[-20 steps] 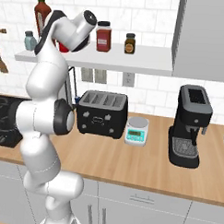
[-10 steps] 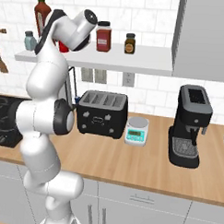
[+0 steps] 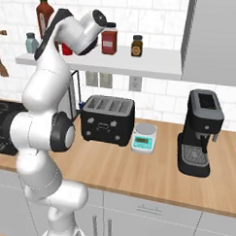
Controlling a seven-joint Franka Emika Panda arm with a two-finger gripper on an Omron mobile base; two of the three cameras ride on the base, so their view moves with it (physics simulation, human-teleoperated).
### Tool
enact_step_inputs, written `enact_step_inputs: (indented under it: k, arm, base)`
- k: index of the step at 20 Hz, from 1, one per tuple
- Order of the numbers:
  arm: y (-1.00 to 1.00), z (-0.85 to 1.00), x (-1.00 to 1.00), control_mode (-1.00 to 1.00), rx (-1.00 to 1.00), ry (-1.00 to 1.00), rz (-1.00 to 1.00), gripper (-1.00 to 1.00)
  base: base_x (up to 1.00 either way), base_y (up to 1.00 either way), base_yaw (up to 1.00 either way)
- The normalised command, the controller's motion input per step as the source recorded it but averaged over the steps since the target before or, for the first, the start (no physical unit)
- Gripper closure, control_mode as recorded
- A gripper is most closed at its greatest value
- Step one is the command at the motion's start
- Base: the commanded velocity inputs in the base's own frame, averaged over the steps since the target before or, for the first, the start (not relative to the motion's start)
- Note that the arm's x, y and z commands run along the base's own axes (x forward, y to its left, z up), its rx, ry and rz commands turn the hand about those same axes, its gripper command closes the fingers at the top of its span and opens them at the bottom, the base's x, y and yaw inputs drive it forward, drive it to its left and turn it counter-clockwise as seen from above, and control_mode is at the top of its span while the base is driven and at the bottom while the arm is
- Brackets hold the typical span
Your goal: Put the shaker and condiment bottle from the counter next to their counterparts in the cabinet.
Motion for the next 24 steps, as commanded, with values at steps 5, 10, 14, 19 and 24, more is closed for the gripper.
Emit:
enact_step_inputs:
  k: [5,10,14,19,24]
  arm:
    - [-0.08,0.00,-0.50,-1.00,0.00,-0.13,0.00,-1.00]
    - [0.00,0.02,-0.39,-1.00,0.00,-0.09,0.00,-1.00]
    - [-0.08,0.16,-0.43,-1.00,0.00,-0.06,0.00,-1.00]
    - [-0.21,0.34,-0.59,-1.00,0.01,-0.06,-0.03,-1.00]
    - [-0.26,0.34,-0.69,-1.00,0.01,-0.09,-0.05,-1.00]
  base:
    - [0.00,0.00,0.00]
    - [0.00,0.00,0.00]
    - [0.00,0.00,0.00]
    - [0.00,0.00,0.00]
    - [0.00,0.00,0.00]
